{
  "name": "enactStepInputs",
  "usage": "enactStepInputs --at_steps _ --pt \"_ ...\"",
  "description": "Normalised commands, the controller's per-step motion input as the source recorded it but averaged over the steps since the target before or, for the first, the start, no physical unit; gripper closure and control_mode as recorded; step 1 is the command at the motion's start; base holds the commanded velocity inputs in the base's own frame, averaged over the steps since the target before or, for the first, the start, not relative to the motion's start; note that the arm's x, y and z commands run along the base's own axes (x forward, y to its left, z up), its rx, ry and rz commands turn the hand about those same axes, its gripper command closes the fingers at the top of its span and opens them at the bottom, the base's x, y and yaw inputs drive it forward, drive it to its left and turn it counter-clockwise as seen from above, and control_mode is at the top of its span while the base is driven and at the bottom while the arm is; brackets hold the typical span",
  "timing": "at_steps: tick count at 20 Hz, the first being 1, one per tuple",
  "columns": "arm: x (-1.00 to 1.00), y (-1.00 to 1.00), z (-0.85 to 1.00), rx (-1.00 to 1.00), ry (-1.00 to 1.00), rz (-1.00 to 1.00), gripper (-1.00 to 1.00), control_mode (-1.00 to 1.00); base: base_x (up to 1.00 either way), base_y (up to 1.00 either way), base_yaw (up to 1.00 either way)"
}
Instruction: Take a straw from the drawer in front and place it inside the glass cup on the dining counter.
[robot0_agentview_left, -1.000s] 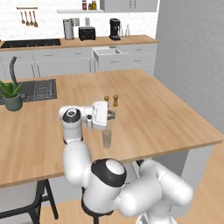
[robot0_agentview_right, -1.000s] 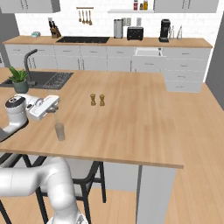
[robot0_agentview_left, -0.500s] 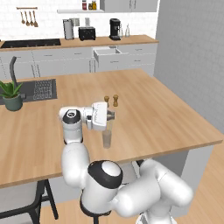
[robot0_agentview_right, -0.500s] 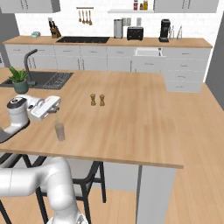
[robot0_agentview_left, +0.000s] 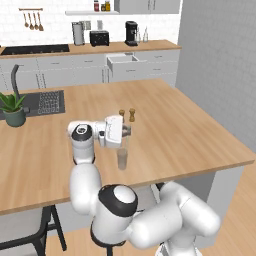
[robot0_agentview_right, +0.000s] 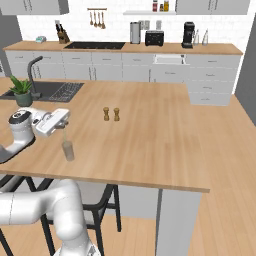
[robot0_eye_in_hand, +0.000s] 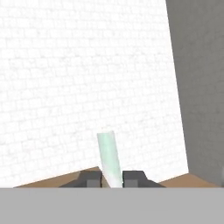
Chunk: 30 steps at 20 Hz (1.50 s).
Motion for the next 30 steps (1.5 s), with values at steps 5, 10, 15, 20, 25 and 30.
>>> enactStepInputs --at_steps 5,10,15,20,25,30 --pt "-0.08 0.00 0.40 0.00 -0.02 0.00 1.00 -1.00 0.00 0.00 0.00" --pt "0.00 0.00 0.10 0.00 0.00 -0.01 1.00 -1.00 0.00 0.00 0.00" --pt "0.00 0.01 -0.08 0.00 0.00 -0.01 1.00 -1.00 0.00 0.00 0.00" --pt "0.00 0.10 -0.15 0.00 0.00 0.00 1.00 -1.00 0.00 0.00 0.00" --pt "0.11 0.03 -0.08 0.00 0.00 0.00 1.00 -1.00 0.00 0.00 0.00" --pt "0.22 0.00 -0.09 0.00 0.00 0.00 1.00 -1.00 0.00 0.00 0.00"
